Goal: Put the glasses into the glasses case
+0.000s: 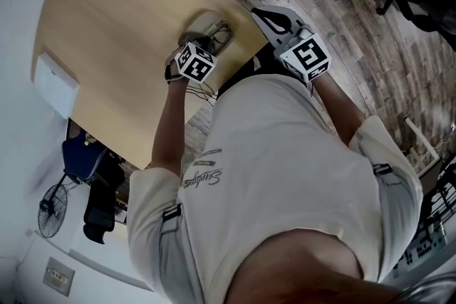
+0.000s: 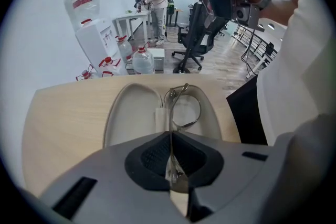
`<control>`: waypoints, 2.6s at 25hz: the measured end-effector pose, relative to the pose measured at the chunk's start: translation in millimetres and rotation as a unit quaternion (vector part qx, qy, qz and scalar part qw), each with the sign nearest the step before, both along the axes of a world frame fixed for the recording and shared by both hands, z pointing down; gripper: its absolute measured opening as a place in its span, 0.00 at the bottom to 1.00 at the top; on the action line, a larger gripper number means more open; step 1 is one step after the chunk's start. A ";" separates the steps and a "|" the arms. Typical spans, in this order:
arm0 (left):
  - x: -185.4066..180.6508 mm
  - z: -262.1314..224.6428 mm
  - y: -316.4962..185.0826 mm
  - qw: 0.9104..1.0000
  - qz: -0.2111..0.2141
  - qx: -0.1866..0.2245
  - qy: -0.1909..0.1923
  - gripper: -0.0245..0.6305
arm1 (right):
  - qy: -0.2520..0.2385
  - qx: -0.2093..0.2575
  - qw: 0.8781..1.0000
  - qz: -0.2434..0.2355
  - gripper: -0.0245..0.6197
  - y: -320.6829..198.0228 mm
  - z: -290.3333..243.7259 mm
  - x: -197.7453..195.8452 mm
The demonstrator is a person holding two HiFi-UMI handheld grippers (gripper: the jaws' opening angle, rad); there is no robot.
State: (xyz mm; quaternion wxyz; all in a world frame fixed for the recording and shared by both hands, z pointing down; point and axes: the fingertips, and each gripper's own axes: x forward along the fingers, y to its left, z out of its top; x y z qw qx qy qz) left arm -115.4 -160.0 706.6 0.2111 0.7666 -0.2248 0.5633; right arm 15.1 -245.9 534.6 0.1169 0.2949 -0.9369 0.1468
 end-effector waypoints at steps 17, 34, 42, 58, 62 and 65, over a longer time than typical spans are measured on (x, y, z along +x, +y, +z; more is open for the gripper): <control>-8.7 -10.9 -5.3 0.999 -0.030 0.042 -0.017 0.16 | -0.018 -0.012 1.000 0.011 0.03 6.0 2.6 6.7; -42.9 -87.8 -18.1 0.959 -0.225 0.152 0.082 0.07 | -0.014 0.027 0.999 -0.029 0.03 15.7 -36.4 -22.7; -62.5 -170.2 -23.4 0.902 -0.317 0.243 0.162 0.06 | 0.003 0.059 0.998 -0.037 0.03 19.5 -60.7 -41.7; -77.7 -265.8 -15.2 0.825 -0.369 0.363 0.225 0.06 | -0.015 0.118 0.991 -0.059 0.03 -1.4 -129.1 -68.4; -86.2 -277.9 -18.4 0.812 -0.381 0.380 0.228 0.06 | -0.025 0.138 0.988 -0.069 0.03 -6.0 -147.9 -74.5; -92.1 -291.7 -20.5 0.800 -0.387 0.397 0.230 0.06 | -0.039 0.156 0.985 -0.069 0.03 -8.0 -163.2 -75.9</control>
